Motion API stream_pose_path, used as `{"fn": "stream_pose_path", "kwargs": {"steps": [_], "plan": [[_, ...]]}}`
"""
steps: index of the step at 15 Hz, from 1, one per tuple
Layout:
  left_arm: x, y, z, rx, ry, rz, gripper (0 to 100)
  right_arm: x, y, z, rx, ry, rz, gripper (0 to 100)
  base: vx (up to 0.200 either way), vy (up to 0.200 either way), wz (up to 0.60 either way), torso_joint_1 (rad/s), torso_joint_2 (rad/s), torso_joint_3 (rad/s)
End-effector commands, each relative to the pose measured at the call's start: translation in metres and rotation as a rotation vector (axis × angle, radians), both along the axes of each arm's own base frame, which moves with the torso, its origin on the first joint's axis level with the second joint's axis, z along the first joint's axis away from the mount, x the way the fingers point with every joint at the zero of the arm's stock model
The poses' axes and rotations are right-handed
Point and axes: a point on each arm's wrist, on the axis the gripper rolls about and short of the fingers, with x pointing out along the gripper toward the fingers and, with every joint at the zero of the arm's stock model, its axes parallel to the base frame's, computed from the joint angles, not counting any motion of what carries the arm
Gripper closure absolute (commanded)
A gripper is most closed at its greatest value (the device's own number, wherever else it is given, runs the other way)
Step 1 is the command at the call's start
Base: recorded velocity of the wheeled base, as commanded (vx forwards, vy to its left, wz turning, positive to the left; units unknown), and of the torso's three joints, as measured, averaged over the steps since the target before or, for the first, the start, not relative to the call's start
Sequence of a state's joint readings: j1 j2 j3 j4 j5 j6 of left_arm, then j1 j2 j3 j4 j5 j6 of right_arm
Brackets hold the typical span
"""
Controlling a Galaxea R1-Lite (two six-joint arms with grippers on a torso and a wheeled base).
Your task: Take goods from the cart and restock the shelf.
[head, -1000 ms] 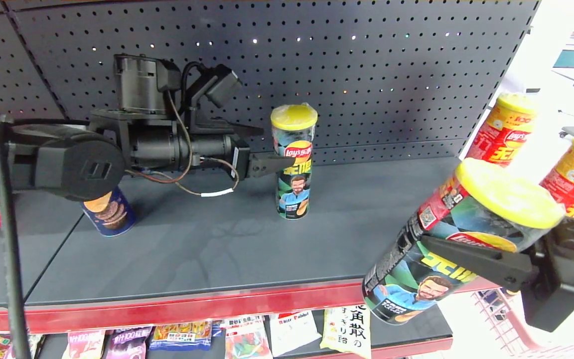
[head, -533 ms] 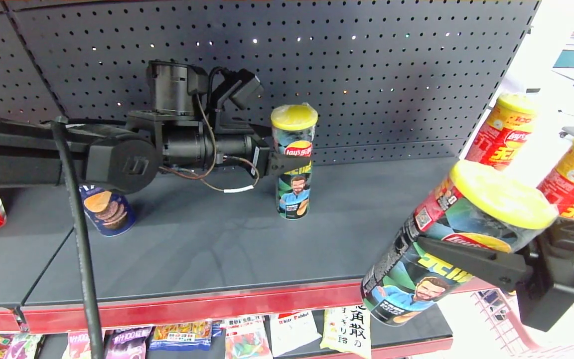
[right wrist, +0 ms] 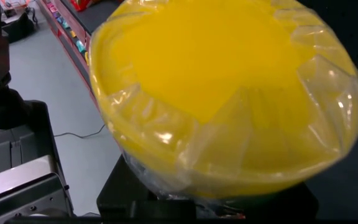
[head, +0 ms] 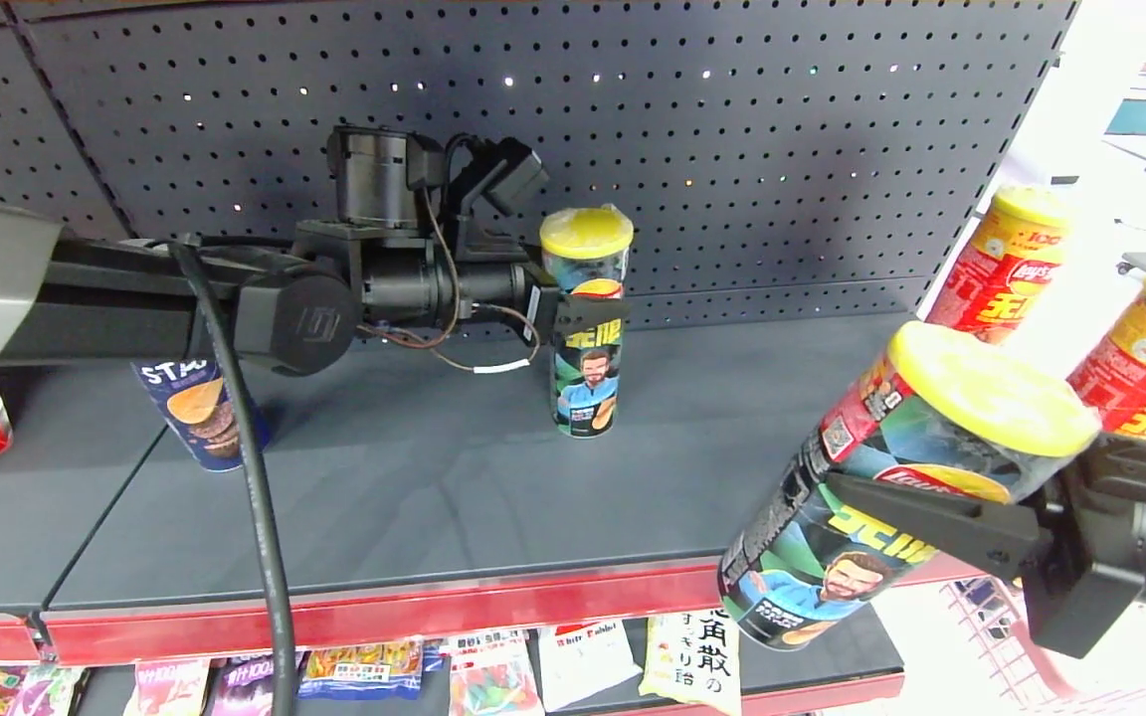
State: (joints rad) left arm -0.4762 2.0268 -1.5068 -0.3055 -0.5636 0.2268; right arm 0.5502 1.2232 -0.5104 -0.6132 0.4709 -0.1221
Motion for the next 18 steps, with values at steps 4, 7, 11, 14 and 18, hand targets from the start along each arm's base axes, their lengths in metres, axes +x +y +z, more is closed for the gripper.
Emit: {"fn": "stream_pose_path", "kwargs": {"steps": [4,7,11,14,18], "plan": [[-0.003,-0.007,0.0,-0.003,0.001,-0.018,100,0.001,0.001,-0.002,-0.004,0.006,0.001,100,0.0,0.0,0.0,0.0,0.0,0.0],[-0.012,-0.003,0.009,-0.012,-0.007,-0.017,100,0.003,0.002,-0.003,-0.008,0.013,0.001,100,0.0,0.0,0.0,0.0,0.0,0.0],[-0.049,-0.004,0.023,-0.045,0.047,-0.055,100,0.005,0.003,-0.002,-0.008,0.013,0.002,100,0.0,0.0,0.0,0.0,0.0,0.0],[-0.071,0.002,0.009,-0.012,0.093,-0.074,100,0.005,0.003,-0.002,-0.008,0.013,0.002,100,0.0,0.0,0.0,0.0,0.0,0.0],[-0.08,-0.004,0.001,-0.016,0.084,-0.101,100,0.005,0.003,-0.001,-0.007,0.011,0.002,100,0.0,0.0,0.0,0.0,0.0,0.0]]}}
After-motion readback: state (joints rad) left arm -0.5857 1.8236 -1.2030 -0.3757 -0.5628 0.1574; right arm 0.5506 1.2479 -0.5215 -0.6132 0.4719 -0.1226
